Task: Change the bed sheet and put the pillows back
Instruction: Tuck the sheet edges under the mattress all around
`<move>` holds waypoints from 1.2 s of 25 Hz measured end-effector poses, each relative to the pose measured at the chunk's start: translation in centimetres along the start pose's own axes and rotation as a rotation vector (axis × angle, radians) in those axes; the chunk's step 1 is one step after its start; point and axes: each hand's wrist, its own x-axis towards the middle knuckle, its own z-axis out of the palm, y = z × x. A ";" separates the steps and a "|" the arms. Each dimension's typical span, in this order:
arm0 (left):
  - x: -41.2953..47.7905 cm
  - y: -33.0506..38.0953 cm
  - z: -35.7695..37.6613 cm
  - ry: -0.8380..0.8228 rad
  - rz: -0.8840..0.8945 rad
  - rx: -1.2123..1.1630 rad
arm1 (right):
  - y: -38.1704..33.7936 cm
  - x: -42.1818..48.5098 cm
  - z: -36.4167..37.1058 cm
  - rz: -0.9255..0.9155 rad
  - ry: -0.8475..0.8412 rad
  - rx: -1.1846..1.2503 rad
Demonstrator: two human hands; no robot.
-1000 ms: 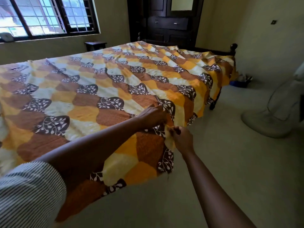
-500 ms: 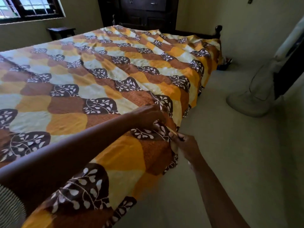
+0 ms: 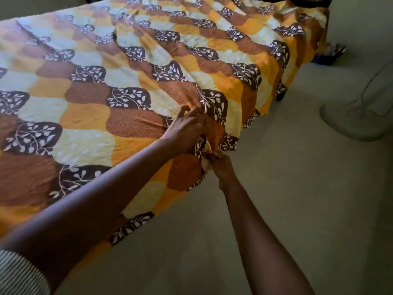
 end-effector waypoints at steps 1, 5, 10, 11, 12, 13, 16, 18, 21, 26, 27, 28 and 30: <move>-1.4 0.9 -0.4 0.131 -0.097 -0.067 | 0.1 -0.1 0.1 -0.006 -0.002 0.038; -10.1 7.9 0.1 0.248 -0.562 -0.589 | 3.9 -1.1 -0.9 0.020 0.059 0.134; -18.3 13.7 3.7 0.487 -1.671 -1.792 | 10.0 -4.6 0.6 0.372 -0.335 0.260; -19.9 13.8 4.8 0.590 -1.792 -1.899 | 10.6 -5.7 1.4 0.450 -0.414 0.312; -21.3 13.7 5.8 0.708 -1.867 -1.963 | 11.0 -6.5 2.0 0.504 -0.451 0.348; -22.6 13.4 6.9 0.824 -1.907 -1.981 | 11.2 -7.2 2.4 0.537 -0.472 0.377; -24.6 12.8 8.6 1.005 -1.857 -1.957 | 11.7 -8.1 3.4 0.547 -0.479 0.370; -24.7 12.1 9.0 1.007 -1.795 -1.915 | 12.4 -8.0 4.2 0.541 -0.460 0.358; -25.0 11.0 9.4 1.024 -1.798 -1.907 | 12.9 -8.3 6.6 0.543 -0.454 0.447; -25.9 10.9 9.6 0.855 -1.931 -1.759 | 13.6 -9.8 9.4 0.506 -0.350 0.407; -25.9 10.9 9.5 0.848 -1.948 -1.708 | 13.7 -9.6 9.5 0.495 -0.317 0.338; -25.9 10.7 9.5 0.849 -1.973 -1.671 | 13.6 -9.3 9.4 0.487 -0.281 0.262; -25.7 10.2 9.1 0.829 -2.015 -1.680 | 13.1 -8.9 9.6 0.490 -0.214 0.171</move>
